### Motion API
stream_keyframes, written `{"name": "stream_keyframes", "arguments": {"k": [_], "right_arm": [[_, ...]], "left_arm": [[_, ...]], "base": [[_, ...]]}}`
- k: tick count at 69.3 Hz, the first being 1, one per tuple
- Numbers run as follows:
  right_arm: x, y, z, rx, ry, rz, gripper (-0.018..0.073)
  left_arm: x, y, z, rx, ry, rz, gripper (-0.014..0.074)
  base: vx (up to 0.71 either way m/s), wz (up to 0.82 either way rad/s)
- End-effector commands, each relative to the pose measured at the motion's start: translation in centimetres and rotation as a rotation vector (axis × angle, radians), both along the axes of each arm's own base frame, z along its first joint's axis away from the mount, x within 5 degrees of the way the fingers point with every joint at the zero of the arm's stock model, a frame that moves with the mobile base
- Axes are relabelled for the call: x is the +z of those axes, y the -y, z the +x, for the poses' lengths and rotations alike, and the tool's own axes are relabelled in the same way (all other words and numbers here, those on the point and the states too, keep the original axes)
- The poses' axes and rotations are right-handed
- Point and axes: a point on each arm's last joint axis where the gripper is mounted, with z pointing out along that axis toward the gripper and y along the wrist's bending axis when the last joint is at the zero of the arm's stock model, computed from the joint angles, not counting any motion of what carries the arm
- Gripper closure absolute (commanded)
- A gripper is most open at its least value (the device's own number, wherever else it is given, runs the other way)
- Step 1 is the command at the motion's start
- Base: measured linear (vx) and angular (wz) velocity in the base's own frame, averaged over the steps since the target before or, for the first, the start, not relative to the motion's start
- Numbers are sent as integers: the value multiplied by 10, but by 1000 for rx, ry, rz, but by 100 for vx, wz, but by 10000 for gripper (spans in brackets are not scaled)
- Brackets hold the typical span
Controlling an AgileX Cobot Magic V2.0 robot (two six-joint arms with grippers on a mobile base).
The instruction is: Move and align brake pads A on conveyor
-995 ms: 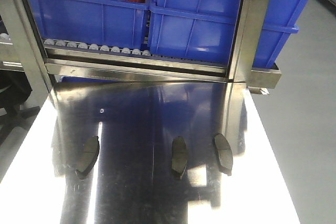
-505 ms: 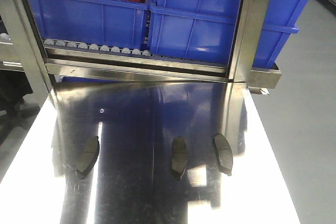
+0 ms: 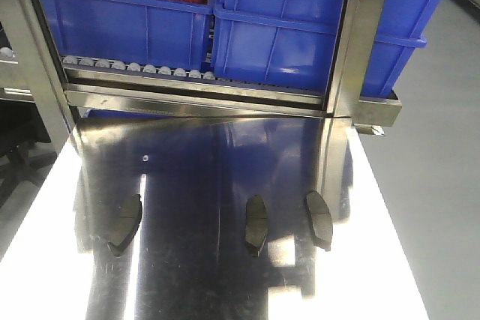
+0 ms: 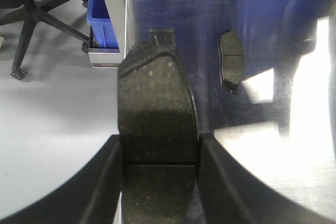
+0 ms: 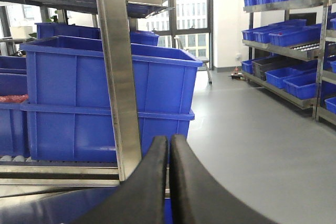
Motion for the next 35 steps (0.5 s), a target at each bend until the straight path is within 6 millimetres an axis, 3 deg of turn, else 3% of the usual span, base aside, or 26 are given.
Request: {"name": "stream_keyframes", "arguments": {"k": [1,21,35], "right_arm": [[24,-1,16,6,18,-2,567],[43,-4,82,35,-179,124,508],[36,-8,134,62,-327,113,271]], "left_arm": [[13,1,3,-1,94,-13,603],[13,1,3,-1,94,-13,603],[13,1,3,-1,94,-13,603]], "base": [[0,0],[0,0],[0,0]]}}
